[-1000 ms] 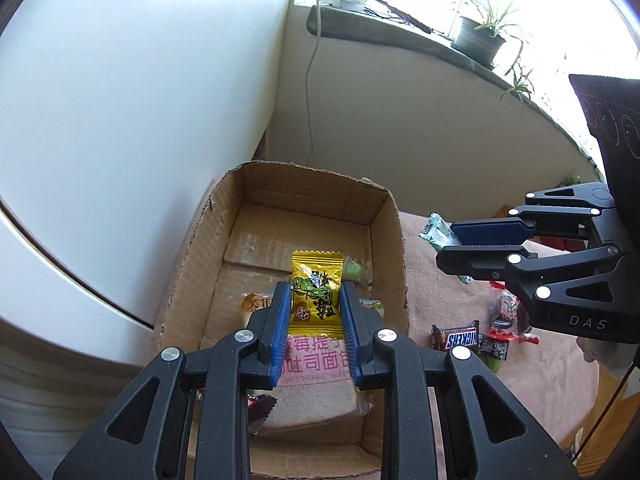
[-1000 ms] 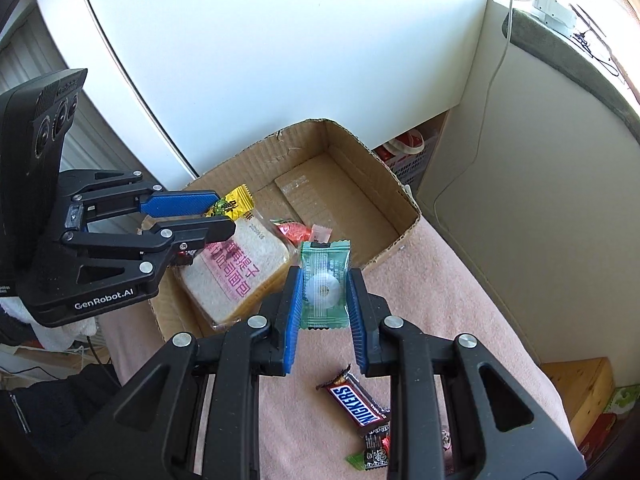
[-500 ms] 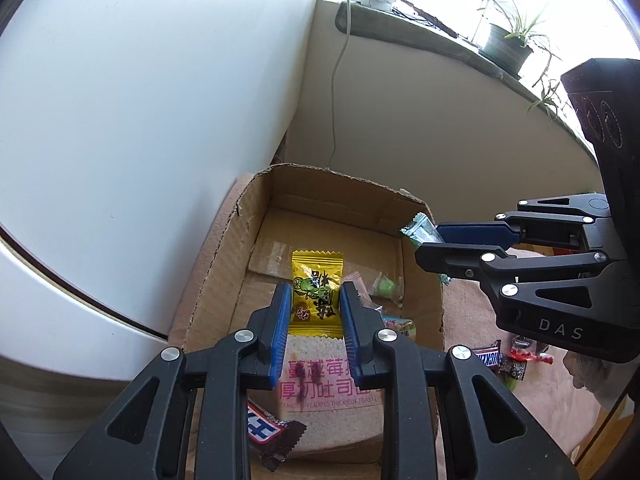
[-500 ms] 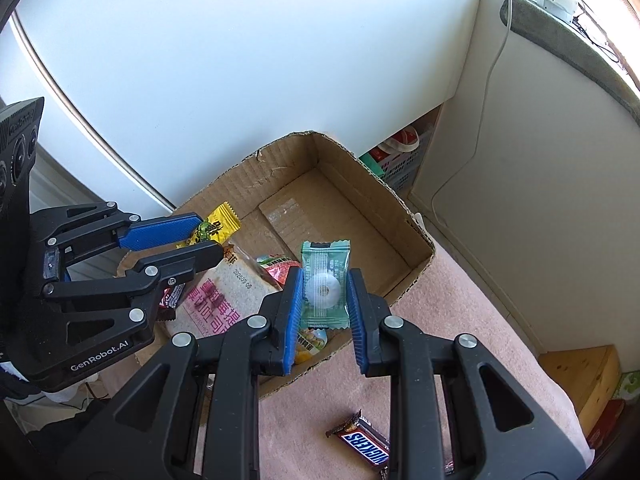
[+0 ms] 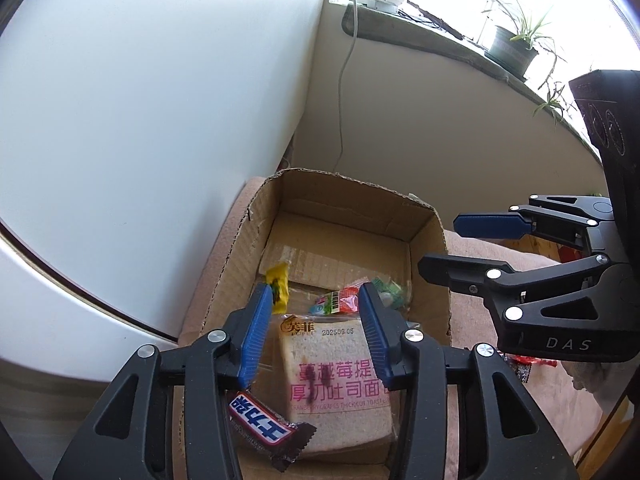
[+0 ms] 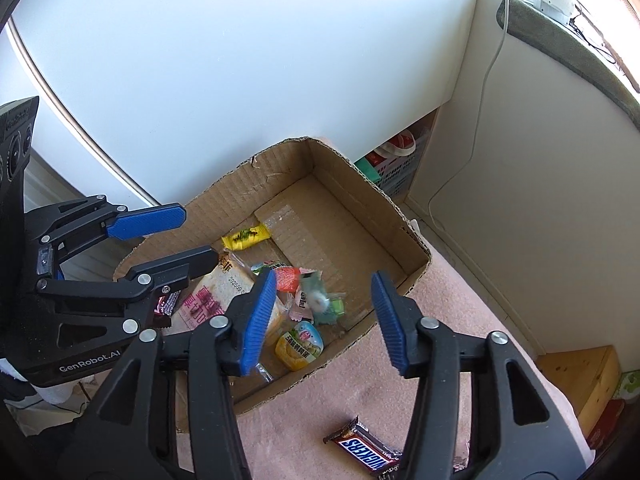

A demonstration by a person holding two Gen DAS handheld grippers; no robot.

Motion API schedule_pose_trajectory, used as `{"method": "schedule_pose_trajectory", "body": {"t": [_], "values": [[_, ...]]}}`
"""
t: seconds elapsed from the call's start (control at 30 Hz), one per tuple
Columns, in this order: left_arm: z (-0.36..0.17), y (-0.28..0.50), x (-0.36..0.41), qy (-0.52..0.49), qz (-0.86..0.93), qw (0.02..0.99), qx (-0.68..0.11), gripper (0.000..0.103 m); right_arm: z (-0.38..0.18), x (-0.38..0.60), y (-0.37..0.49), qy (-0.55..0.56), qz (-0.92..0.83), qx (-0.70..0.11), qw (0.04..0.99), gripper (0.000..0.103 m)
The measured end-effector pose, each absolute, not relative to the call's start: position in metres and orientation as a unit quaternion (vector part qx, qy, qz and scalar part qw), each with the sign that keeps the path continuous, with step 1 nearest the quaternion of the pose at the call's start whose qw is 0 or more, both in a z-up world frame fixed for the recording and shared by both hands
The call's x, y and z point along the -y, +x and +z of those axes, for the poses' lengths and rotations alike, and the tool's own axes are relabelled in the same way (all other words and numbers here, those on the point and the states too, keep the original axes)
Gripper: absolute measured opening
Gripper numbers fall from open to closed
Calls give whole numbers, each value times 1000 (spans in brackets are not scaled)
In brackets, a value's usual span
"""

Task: Organize snacks
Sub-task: 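Open both tools to release the yellow and green candies into the box, then move both tools back over the red-wrapped candies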

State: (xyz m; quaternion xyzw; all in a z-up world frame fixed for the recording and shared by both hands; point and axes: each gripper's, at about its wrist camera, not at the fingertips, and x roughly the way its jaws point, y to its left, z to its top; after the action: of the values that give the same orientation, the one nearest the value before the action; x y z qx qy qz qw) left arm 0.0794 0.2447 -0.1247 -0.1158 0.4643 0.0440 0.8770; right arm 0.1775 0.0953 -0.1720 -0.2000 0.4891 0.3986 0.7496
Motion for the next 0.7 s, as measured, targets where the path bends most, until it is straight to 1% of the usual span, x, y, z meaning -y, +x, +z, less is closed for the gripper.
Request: {"method": "schedule_pose_trajectory", "body": {"t": [0.1, 0.17, 0.33, 0.43, 0.6, 0.7], "values": [[-124, 78, -243, -115, 44, 877, -464, 44, -170, -90, 180, -196, 393, -487, 755, 60], [-122, 77, -242, -115, 43, 878, -463, 44, -168, -84, 181, -193, 390, -486, 758, 68], [-114, 73, -233, -115, 35, 881, -458, 44, -159, -64, 180, -189, 385, -482, 764, 70], [-109, 72, -224, -112, 25, 883, -455, 44, -150, -45, 179, -180, 378, -479, 772, 77], [-102, 70, -204, -108, 1, 886, -450, 44, -136, -1, 177, -163, 355, -478, 787, 78], [-101, 67, -188, -105, -16, 887, -450, 44, -130, 31, 175, -152, 334, -479, 797, 85]]}}
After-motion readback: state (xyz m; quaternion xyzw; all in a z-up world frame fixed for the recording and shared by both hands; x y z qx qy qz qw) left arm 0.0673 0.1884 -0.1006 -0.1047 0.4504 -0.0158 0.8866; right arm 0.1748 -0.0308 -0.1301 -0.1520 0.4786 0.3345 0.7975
